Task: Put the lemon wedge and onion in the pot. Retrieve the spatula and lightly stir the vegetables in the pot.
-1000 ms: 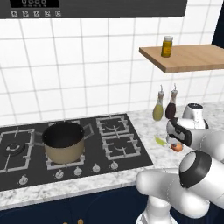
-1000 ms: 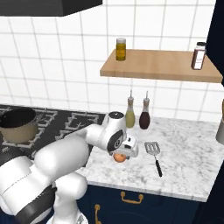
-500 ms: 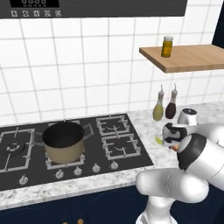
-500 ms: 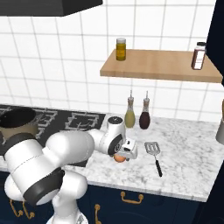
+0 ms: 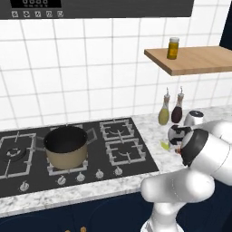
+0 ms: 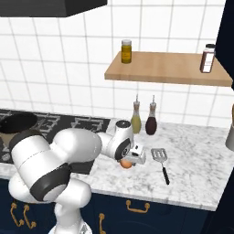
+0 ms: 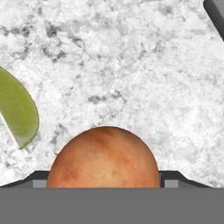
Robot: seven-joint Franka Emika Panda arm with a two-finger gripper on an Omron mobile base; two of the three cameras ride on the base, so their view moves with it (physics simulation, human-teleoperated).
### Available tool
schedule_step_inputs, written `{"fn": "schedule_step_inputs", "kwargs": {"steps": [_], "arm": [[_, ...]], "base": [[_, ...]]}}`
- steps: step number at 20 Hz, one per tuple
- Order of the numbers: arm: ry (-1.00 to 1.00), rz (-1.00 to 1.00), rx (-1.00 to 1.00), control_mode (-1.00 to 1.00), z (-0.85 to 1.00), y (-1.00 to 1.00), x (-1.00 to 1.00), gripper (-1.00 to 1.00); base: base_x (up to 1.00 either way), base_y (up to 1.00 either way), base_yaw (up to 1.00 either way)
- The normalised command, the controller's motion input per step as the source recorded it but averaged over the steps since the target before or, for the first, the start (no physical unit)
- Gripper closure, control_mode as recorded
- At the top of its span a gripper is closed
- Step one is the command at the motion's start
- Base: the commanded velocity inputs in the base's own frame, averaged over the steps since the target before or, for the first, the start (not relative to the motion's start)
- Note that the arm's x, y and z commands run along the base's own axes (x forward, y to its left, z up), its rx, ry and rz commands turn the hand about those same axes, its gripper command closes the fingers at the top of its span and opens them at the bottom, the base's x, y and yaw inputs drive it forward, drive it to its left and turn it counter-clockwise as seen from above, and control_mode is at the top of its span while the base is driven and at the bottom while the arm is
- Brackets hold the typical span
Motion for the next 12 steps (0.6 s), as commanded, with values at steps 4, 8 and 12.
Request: {"fn": "schedule_step_inputs", "kwargs": {"steps": [4, 8, 12], "arm": [[-0.15, 0.00, 0.00, -1.00, 0.37, 0.17, -0.33, 1.00], [-0.17, 0.04, 0.00, -1.00, 0.95, 0.61, -0.47, 1.00], [-0.10, 0.05, 0.00, -1.00, 1.00, 0.85, -0.35, 1.00]], "base": [[0.00, 0.00, 0.00], [0.00, 0.00, 0.00], [0.00, 0.00, 0.00]]}}
